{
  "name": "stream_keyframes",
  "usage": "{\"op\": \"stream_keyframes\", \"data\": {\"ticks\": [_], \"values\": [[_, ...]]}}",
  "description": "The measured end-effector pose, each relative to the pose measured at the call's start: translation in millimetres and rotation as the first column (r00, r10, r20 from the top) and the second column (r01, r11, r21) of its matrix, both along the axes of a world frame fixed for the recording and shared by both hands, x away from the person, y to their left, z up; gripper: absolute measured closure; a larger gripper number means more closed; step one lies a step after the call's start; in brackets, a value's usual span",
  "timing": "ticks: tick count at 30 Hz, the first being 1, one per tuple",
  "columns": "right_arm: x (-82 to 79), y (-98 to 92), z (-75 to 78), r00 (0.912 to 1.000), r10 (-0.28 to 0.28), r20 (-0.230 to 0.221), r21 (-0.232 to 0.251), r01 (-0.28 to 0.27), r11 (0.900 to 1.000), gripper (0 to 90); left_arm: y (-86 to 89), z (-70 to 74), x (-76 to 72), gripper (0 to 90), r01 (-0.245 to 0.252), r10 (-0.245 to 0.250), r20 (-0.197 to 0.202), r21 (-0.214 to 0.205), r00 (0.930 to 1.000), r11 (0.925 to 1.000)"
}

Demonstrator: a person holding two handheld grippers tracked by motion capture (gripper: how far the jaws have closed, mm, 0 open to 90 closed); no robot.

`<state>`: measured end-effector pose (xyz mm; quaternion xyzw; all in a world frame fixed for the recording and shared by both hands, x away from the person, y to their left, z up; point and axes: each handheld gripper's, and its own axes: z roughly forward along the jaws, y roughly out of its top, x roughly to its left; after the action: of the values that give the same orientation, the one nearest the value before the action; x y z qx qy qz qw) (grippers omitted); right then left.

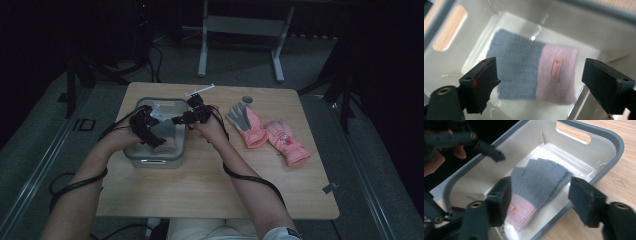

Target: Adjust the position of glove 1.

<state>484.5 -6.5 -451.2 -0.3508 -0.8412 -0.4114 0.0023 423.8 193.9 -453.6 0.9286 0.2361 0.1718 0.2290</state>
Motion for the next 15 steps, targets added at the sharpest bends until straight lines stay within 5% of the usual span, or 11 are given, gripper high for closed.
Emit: {"op": "stream_keyframes", "data": {"ticks": [2,8,15], "values": [[-2.3,-5.6,1.5,0.9998,0.018,0.003,0.016,-0.018,0.9997,27.8,-2.7,5.3,-1.4,9.6,-0.010,0.010,0.000,-0.053,0.9999,0.9986],[-7.9,-22.6,9.5,0.9988,0.027,0.041,0.038,-0.028,0.9989,20.2,-14.4,10.5,-3.2,6.1,-0.021,0.022,0.006,-0.085,0.9997,0.9962],[-17.1,-62.8,26.0,0.9844,0.033,0.173,0.050,-0.042,0.9979,16.7,-41.0,20.6,-11.9,2.4,0.003,0.000,0.018,-0.176,0.9998,0.9843]]}}
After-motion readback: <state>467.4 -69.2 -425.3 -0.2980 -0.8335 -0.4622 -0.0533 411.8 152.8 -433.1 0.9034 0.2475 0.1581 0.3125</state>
